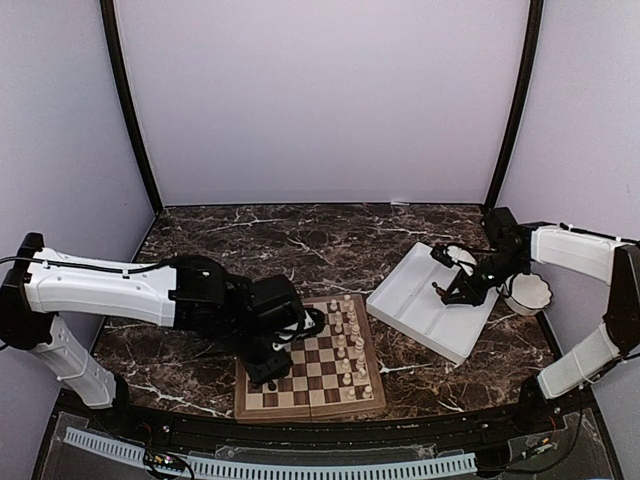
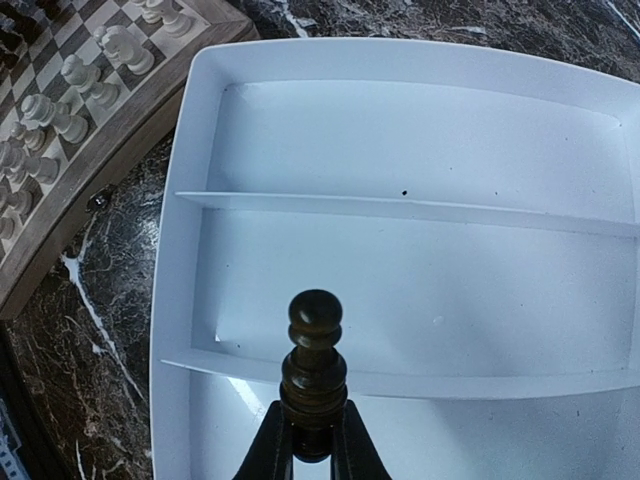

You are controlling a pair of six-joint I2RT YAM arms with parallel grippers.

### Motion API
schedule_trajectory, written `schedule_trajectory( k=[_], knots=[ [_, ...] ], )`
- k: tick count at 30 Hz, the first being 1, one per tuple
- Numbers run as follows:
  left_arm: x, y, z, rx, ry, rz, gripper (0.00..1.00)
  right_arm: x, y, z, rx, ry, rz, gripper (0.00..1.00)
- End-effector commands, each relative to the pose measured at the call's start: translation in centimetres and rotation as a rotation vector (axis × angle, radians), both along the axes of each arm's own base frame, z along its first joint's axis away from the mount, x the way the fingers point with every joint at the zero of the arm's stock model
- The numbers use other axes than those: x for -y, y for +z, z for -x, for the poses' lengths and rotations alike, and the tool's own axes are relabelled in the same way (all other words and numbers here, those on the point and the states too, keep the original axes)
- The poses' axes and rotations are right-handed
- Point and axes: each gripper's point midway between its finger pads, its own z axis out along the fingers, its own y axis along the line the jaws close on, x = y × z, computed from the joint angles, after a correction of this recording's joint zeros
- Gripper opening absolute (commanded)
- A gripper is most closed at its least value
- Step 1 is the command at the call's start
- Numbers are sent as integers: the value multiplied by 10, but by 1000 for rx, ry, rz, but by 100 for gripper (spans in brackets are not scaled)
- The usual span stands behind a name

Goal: Set up the chess pieces on the board
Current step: Place the pawn on b7, then pick up the pawn from the chess pile.

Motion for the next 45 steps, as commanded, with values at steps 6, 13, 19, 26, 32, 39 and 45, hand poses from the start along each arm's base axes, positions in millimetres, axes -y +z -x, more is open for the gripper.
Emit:
schedule_trajectory(
  k=[6, 13, 19, 26, 32, 39, 45],
  knots=[
    [104, 145, -68, 124, -1, 640, 59, -21, 79, 11, 67, 126, -100, 7],
    [185, 193, -120, -67, -18, 1042, 58, -42, 100, 26, 119, 179, -98, 8],
    [230, 180, -131, -204, -49, 1085, 57, -57, 104, 35, 130, 225, -79, 8],
    [254, 157, -135, -303, -52, 1082, 54, -64, 105, 37, 118, 249, -83, 8],
    [260, 154, -139, -321, -44, 1098, 48, -65, 104, 39, 114, 261, -78, 8],
    [263, 151, -136, -348, -59, 1106, 32, -65, 102, 39, 108, 262, -72, 8],
    [262, 147, -140, -343, -38, 1092, 21, -65, 102, 39, 107, 261, -71, 8]
  ],
)
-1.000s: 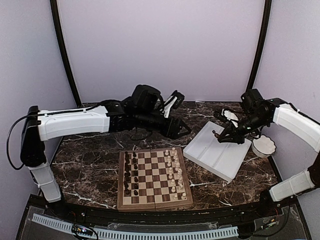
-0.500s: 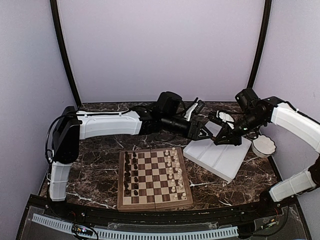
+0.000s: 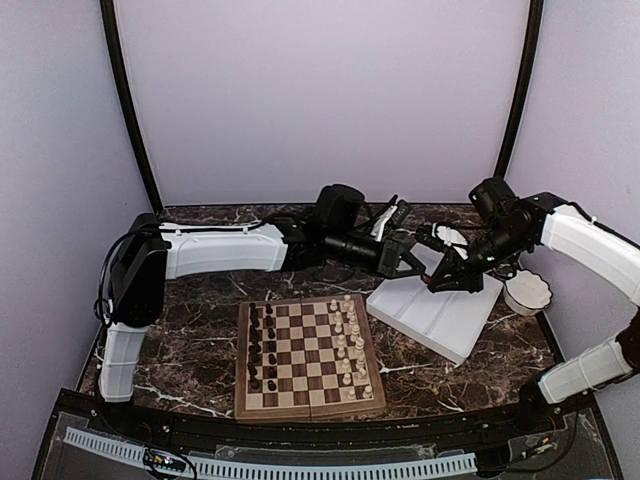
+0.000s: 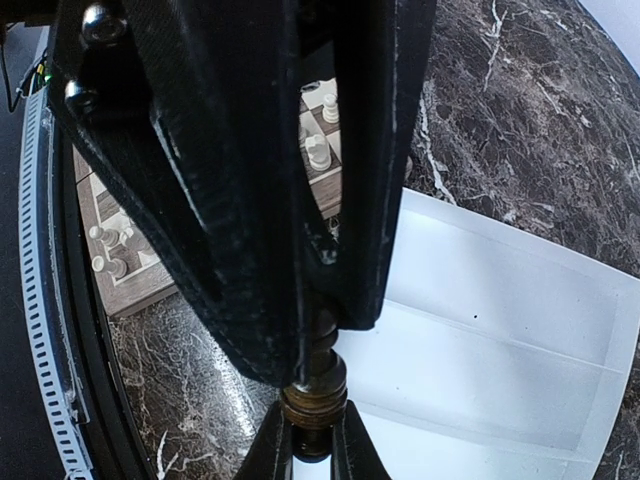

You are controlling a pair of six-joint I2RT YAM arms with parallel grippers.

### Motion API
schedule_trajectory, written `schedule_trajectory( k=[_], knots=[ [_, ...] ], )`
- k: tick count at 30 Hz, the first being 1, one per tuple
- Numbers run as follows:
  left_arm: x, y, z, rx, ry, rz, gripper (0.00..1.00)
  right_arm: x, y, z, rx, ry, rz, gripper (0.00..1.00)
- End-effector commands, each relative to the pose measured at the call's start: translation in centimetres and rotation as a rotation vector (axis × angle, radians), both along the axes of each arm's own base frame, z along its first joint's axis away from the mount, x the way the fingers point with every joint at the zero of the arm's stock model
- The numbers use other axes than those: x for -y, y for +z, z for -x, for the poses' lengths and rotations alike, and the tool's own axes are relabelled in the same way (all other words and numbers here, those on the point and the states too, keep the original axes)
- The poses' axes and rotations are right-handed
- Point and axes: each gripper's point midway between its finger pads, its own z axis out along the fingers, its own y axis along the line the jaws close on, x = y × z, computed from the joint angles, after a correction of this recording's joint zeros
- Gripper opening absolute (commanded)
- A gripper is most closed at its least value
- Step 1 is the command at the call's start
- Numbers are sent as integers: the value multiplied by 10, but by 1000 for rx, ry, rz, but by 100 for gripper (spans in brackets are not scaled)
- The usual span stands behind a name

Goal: Set up the chess pieces on the board
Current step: Pick up the pawn from the chess pile.

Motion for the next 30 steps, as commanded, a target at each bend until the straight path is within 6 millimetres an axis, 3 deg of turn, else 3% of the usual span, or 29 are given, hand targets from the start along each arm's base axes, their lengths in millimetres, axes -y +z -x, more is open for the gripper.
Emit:
schedule_trajectory(
  k=[1, 8, 10, 11, 12, 13, 14, 15, 16, 19, 23, 27, 30],
  knots=[
    [2, 23, -1, 32, -9, 46, 17, -4, 7, -4, 19, 6, -9, 8],
    [-9, 28, -10, 64, 27, 19, 1, -3, 2, -4, 13, 2, 0, 7],
    [-24, 35, -12, 101, 55, -11, 0, 1, -5, -4, 16, -5, 17, 7],
    [-37, 53, -10, 143, 63, -12, 0, 4, -9, -3, 17, -10, 25, 7],
    [-47, 48, -11, 160, 92, -44, 0, 7, -13, -4, 20, -19, 30, 7],
    [-62, 69, -5, 216, 101, -43, 0, 10, -18, -4, 21, -28, 33, 7],
    [-74, 57, -6, 232, 131, -89, 0, 13, -23, -6, 26, -40, 32, 6],
    [-89, 72, 2, 275, 135, -97, 0, 16, -28, -8, 26, -54, 28, 6],
    [-99, 58, 5, 278, 142, -144, 0, 18, -31, -11, 27, -70, 17, 6],
    [-138, 52, 27, 299, 115, -247, 0, 22, -40, -26, 7, -120, -19, 5],
    [-187, 18, 58, 347, 104, -430, 0, 21, -47, -44, -64, -143, -80, 6],
    [-220, -18, 103, 408, 18, -593, 0, 23, -53, -60, -87, -170, -114, 6],
    [-233, -41, 134, 424, -37, -667, 0, 22, -61, -65, -106, -183, -114, 6]
  ],
)
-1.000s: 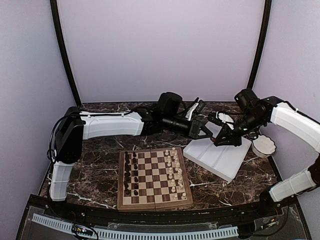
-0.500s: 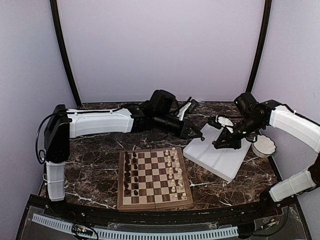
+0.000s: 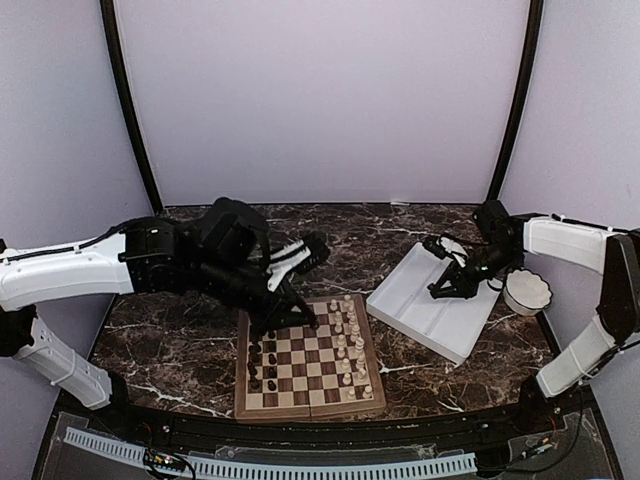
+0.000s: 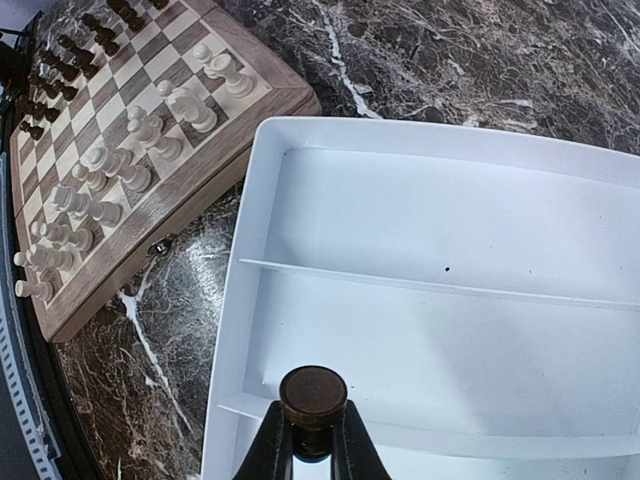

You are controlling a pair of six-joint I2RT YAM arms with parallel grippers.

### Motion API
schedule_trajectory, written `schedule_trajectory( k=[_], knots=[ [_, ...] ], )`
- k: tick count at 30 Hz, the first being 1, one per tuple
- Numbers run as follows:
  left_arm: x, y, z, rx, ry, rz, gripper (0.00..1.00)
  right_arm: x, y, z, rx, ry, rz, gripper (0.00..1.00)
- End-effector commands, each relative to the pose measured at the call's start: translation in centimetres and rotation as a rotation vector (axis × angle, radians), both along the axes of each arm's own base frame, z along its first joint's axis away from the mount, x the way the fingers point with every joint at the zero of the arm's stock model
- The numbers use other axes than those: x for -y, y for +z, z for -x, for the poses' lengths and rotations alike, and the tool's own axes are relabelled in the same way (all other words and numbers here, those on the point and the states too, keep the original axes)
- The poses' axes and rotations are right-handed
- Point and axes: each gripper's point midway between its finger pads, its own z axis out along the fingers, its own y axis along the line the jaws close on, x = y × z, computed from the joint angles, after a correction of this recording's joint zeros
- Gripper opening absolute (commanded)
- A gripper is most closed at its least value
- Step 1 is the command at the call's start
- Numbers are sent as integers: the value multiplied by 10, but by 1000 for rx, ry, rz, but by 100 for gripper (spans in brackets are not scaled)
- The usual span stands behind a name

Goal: Set up the chess pieces on the board
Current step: Place the pawn on a7.

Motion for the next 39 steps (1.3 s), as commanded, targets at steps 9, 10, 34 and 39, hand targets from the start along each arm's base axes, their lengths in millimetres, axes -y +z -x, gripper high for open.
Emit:
schedule_trajectory(
  k=[9, 10, 34, 39],
  knots=[
    [-70, -100, 69, -14, -71, -344, 0, -6, 10, -23, 47, -26, -55, 6],
    [-72, -107, 70, -14, -73, -353, 0, -6, 11, -22, 50, -27, -54, 6],
    [-74, -160, 71, -43, -64, -412, 2, -5, 10, -21, 50, -25, -46, 8],
    [-74, -165, 71, -43, -69, -427, 2, -5, 9, -21, 46, -22, -47, 8]
  ],
)
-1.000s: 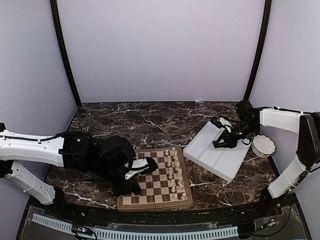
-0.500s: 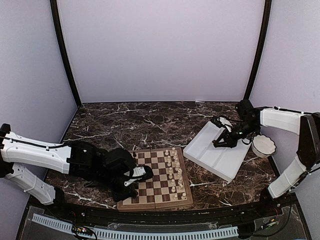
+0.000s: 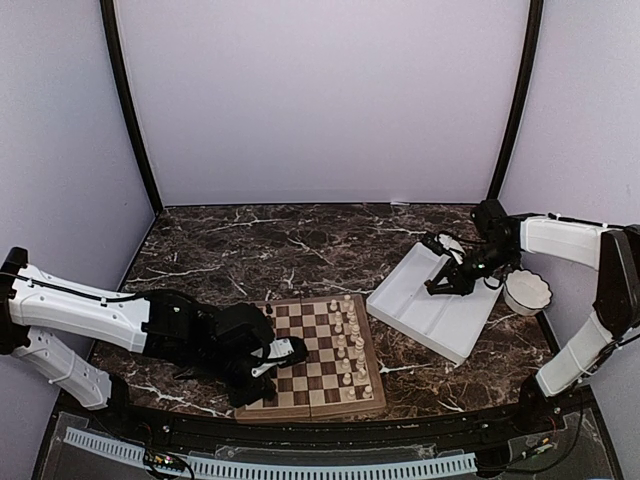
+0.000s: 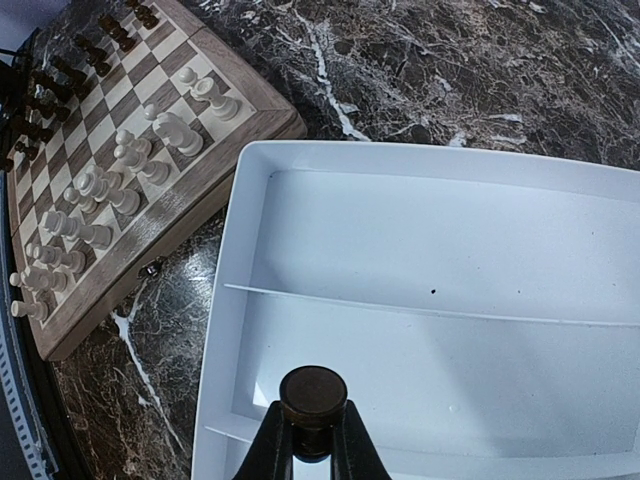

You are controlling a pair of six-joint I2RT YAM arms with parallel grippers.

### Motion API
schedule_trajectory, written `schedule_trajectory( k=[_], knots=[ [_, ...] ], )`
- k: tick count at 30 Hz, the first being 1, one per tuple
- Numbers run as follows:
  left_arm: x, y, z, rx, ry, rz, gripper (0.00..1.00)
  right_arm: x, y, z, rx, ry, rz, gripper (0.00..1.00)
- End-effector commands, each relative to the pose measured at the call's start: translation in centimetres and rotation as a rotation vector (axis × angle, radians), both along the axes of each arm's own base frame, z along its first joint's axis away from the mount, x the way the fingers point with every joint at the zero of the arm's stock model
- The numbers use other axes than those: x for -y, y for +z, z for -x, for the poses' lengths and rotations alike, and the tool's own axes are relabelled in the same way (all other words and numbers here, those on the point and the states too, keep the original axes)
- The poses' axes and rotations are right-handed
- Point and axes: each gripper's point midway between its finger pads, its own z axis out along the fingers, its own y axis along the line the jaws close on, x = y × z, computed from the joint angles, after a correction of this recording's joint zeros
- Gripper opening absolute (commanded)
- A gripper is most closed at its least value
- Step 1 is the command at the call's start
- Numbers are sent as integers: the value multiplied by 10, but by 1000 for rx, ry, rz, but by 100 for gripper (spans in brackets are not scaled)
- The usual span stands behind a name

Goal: Set up the chess pieces on the board
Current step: Place the pawn on a7, then pass from the right arm to the left

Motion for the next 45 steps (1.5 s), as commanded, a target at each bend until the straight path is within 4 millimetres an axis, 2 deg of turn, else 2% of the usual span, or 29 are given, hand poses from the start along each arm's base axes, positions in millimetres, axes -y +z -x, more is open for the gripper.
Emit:
schedule_trajectory(
  k=[1, 13, 18, 23, 26, 28, 30, 31, 32, 33, 34, 35, 36, 37, 38, 39, 40, 42, 43, 44, 45],
  knots=[
    [-1, -9, 2, -8, -8, -18, 2, -2, 12, -7, 42, 0, -16, 8],
    [-1, -16, 2, -12, -13, -47, 4, -1, 11, -6, 41, 1, -15, 8],
    [-3, -19, 3, -20, -10, -61, 12, -1, 12, -6, 44, 2, -16, 8],
    [-4, -11, 3, -19, -5, -59, 22, -1, 15, -3, 46, 5, -15, 8],
    [-1, 9, -1, 6, -6, -36, 27, 0, 19, 0, 52, 17, -6, 8],
    [3, 30, -6, 36, 0, -10, 31, 1, 26, 3, 63, 29, 8, 9],
    [14, 64, -25, 132, 50, 59, 37, -1, 36, 4, 94, 52, 26, 9],
    [16, 74, -36, 178, 86, 77, 45, -4, 43, 5, 112, 68, 34, 9],
    [24, 92, -48, 200, 135, 138, 49, -8, 48, 8, 130, 90, 48, 9],
    [29, 102, -56, 205, 168, 172, 54, -13, 54, 10, 152, 111, 62, 9],
    [37, 118, -75, 195, 244, 246, 55, -19, 60, 11, 176, 134, 77, 9],
    [45, 127, -78, 147, 255, 301, 57, -23, 66, 12, 199, 152, 94, 9],
    [52, 144, -99, 116, 333, 393, 58, -30, 73, 15, 224, 175, 105, 9],
    [60, 151, -101, 55, 334, 454, 58, -36, 78, 17, 242, 198, 116, 9],
    [68, 169, -120, 39, 386, 561, 58, -43, 83, 19, 260, 217, 123, 9],
    [75, 177, -121, -4, 371, 620, 58, -52, 88, 24, 278, 246, 129, 9],
    [83, 190, -132, -39, 388, 712, 59, -58, 91, 26, 293, 266, 136, 9],
    [96, 200, -148, -106, 409, 808, 60, -70, 99, 31, 318, 299, 147, 9],
    [101, 193, -158, -152, 438, 820, 59, -75, 102, 34, 330, 316, 149, 9],
    [110, 202, -160, -174, 413, 869, 59, -80, 105, 36, 340, 329, 151, 9],
    [117, 192, -167, -216, 434, 866, 59, -85, 107, 38, 346, 343, 154, 9]
  ],
)
